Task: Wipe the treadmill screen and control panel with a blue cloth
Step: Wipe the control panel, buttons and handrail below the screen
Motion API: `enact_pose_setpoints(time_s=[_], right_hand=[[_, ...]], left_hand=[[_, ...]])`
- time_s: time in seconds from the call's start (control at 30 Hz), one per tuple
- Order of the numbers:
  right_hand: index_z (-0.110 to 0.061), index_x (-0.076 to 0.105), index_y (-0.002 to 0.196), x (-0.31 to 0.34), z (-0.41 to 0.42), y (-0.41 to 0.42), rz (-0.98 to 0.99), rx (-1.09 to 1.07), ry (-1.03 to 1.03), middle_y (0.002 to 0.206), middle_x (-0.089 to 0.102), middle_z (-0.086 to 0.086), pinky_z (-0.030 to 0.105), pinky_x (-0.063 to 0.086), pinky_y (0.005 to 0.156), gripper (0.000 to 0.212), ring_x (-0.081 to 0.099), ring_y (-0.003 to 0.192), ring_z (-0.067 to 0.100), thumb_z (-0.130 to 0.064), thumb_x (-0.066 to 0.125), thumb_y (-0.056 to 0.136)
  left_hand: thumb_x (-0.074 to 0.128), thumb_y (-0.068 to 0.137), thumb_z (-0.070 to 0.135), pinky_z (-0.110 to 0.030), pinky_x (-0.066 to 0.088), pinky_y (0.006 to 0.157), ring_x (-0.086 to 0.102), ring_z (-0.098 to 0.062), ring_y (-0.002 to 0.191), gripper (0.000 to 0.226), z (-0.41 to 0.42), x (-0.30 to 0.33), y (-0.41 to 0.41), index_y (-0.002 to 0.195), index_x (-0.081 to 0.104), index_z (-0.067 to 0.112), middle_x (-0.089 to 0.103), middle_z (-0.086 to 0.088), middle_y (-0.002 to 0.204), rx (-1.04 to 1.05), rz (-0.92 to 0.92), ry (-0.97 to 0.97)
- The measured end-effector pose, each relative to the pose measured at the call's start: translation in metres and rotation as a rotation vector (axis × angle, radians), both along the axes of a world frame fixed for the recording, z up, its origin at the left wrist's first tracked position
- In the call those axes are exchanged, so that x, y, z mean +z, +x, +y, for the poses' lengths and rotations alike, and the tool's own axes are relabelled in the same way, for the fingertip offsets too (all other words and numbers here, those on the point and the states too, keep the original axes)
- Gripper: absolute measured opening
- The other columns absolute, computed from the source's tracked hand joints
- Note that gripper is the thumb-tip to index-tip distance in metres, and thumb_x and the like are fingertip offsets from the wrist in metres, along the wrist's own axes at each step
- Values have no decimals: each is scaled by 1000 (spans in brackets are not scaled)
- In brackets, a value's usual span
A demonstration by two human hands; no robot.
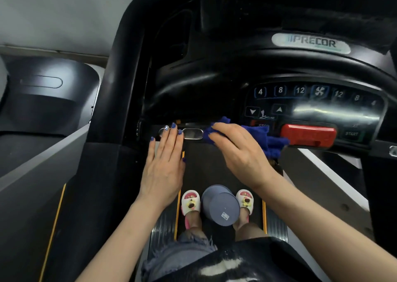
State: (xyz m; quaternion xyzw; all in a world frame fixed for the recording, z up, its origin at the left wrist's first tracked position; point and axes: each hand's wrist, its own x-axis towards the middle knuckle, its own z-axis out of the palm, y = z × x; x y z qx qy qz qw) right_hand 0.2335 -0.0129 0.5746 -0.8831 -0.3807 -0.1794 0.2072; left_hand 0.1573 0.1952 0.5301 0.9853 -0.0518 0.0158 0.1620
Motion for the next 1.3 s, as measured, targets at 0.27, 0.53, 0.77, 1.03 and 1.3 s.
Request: enact_pose_setpoints(time_s=[0.27,0.53,0.77,1.03,1.3], right_hand=[[-4,75,93,-16,10,3,-130,-146,-11,101,72,11,37,47,94,13,68,101,28,5,67,87],[1,73,100,-20,21,8,-6,-62,44,108,71,15,39,52,96,11,67,103,30,1,67,91],[0,73,106,-21,51,10,43,50,-6,112,70,15,34,49,103,18,65,111,27,0,66,89],[0,72,110,-21,58,10,71,77,-34,115,69,15,32,44,108,20,63,114,28,-3,63,92],[1,68,114,-18,75,13,160,118,-75,116,66,16,33,48,99,29,59,111,28,3,66,86]], left_hand=[[29,101,27,-50,9,124,3,-22,155,63,6,-5,-3,159,11,9,6,-9,168,31,26,-23],[31,100,27,-45,5,125,-2,-21,155,66,19,-8,-8,158,3,10,3,-9,168,97,25,-75],[35,100,19,-40,4,126,-2,-22,155,66,24,-12,-11,158,6,7,0,-10,167,99,25,-128],[42,99,13,-44,8,123,-4,-21,155,68,25,-10,-11,157,9,4,0,-10,166,103,49,-183],[53,100,10,-39,2,124,-13,-17,154,75,24,-7,-13,158,5,5,-7,-9,167,131,110,-246]])
